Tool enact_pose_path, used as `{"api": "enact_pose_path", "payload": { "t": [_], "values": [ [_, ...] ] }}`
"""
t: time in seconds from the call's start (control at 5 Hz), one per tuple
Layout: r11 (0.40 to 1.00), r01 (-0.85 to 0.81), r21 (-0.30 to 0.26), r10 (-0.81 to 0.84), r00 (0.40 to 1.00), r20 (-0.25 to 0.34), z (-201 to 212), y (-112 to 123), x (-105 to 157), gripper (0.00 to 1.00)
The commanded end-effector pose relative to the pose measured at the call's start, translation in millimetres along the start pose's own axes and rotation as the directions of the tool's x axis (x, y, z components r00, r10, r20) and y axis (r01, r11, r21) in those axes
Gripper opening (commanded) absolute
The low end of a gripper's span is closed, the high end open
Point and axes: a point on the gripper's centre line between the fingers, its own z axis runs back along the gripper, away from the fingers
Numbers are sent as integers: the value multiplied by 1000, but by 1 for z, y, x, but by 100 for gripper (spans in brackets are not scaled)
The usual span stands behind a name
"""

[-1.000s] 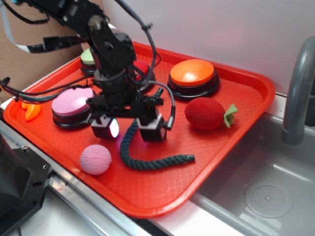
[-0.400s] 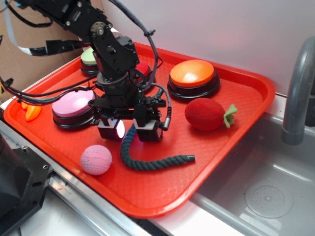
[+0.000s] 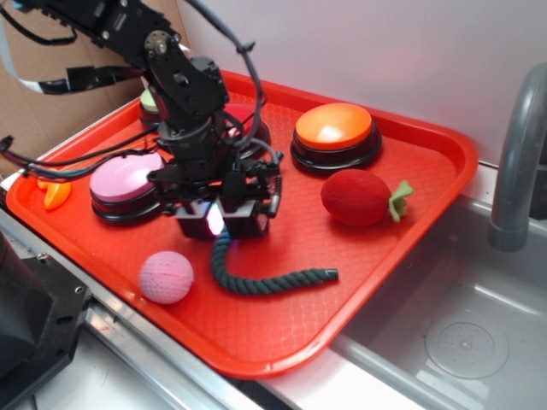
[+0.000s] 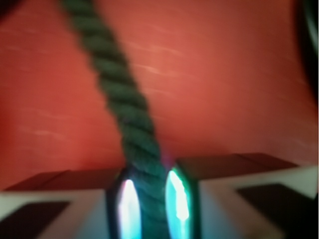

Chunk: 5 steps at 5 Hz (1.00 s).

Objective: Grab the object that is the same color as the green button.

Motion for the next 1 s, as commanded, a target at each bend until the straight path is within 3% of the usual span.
{"api": "enact_pose_path", "payload": {
  "t": [0.0, 0.4, 0.8],
  "values": [
    [991, 127, -34, -128, 991, -46, 36, -3, 14, 0],
    [962, 273, 10, -272, 960, -59, 95, 5, 31, 0],
    [903, 429, 28, -429, 903, 6, 162, 12, 40, 0]
  ]
}}
